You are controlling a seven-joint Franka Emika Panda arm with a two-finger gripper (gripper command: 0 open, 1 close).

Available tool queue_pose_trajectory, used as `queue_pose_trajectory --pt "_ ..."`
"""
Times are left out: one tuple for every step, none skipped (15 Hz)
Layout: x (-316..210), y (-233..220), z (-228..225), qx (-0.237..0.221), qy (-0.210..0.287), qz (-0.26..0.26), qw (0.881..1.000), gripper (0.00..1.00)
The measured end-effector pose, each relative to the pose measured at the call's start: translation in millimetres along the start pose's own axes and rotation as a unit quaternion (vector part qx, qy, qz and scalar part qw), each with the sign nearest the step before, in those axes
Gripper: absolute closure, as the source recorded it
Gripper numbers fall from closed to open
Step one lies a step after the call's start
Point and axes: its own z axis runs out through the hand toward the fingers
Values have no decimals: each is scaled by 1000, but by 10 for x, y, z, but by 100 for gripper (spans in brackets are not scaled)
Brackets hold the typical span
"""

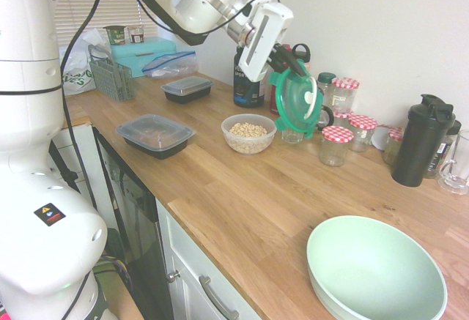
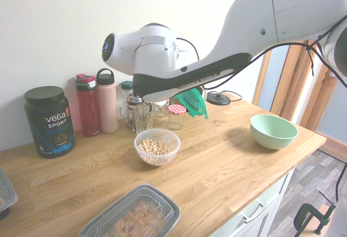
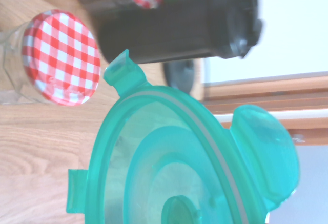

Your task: Cover the lid of food container

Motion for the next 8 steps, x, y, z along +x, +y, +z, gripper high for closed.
queue_pose_trajectory --pt "-138 -76 -171 -2 7 -2 1000 100" --pt "-270 -169 -317 -3 12 -5 1000 100" --pt "-378 -274 -417 -5 17 -6 1000 100" --pt "-452 -386 -463 -10 24 -7 1000 100" --pt "-507 -491 -477 -16 28 -8 999 100" --pt "-532 -576 -477 -23 30 -9 999 100" --pt "-542 -630 -496 -29 31 -9 999 100" --pt "-556 -663 -541 -32 31 -8 999 100"
